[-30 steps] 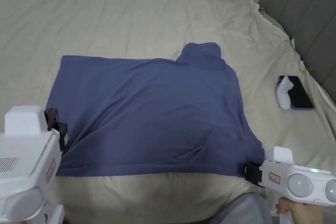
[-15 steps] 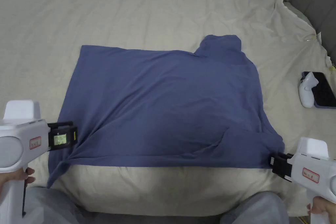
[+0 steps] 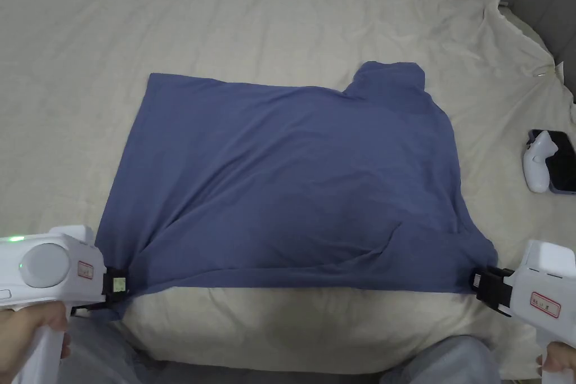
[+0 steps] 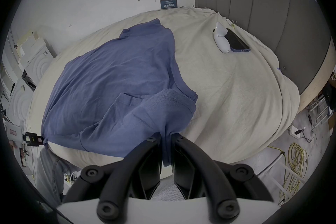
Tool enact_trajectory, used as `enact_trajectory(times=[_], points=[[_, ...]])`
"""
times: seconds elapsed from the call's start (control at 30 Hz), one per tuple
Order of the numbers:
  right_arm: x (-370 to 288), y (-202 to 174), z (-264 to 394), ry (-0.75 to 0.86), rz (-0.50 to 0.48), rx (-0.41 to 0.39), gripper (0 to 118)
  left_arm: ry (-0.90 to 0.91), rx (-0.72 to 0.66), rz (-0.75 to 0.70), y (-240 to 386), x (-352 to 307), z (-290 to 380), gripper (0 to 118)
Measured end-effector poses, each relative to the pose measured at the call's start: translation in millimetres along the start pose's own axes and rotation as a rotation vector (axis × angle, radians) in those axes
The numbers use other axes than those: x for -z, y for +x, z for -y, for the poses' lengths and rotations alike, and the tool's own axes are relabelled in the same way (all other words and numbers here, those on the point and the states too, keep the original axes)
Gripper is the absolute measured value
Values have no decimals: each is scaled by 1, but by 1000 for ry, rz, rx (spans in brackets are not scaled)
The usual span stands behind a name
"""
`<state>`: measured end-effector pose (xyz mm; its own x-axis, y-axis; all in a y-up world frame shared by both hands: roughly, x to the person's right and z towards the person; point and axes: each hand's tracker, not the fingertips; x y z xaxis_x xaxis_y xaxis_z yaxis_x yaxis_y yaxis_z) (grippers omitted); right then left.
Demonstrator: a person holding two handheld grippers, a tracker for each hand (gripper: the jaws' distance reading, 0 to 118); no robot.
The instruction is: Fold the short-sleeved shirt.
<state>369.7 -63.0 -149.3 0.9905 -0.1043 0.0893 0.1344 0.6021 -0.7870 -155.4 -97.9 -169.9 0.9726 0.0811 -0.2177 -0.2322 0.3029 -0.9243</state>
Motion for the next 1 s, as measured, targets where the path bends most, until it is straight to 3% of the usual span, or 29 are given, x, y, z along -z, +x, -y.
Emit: enact_trajectory(times=[0.03, 0.07, 0.27, 0.5, 0.63, 0.7, 1.0], points=[[0, 0, 0, -1, 0, 1, 8, 11, -19, 15, 0, 4, 1, 4], [-1, -2, 1, -2, 1, 2, 8, 19, -47, 52, 2, 6, 1, 2], [-2, 2, -1, -5, -6, 17, 8, 49, 4, -2, 6, -8, 8, 0], [-19, 8, -24, 39, -64, 49, 8, 188, -129, 97, -18, -61, -13, 0], [-20, 14, -50, 76, -79, 56, 8, 271, -242, 174, -26, -76, -42, 0], [-17, 12, -65, 93, -86, 67, 8, 324, -268, 143, -20, -80, -59, 0], [39, 0, -135, 48, -39, 135, 8, 414, -205, 67, 25, -58, -151, 0]])
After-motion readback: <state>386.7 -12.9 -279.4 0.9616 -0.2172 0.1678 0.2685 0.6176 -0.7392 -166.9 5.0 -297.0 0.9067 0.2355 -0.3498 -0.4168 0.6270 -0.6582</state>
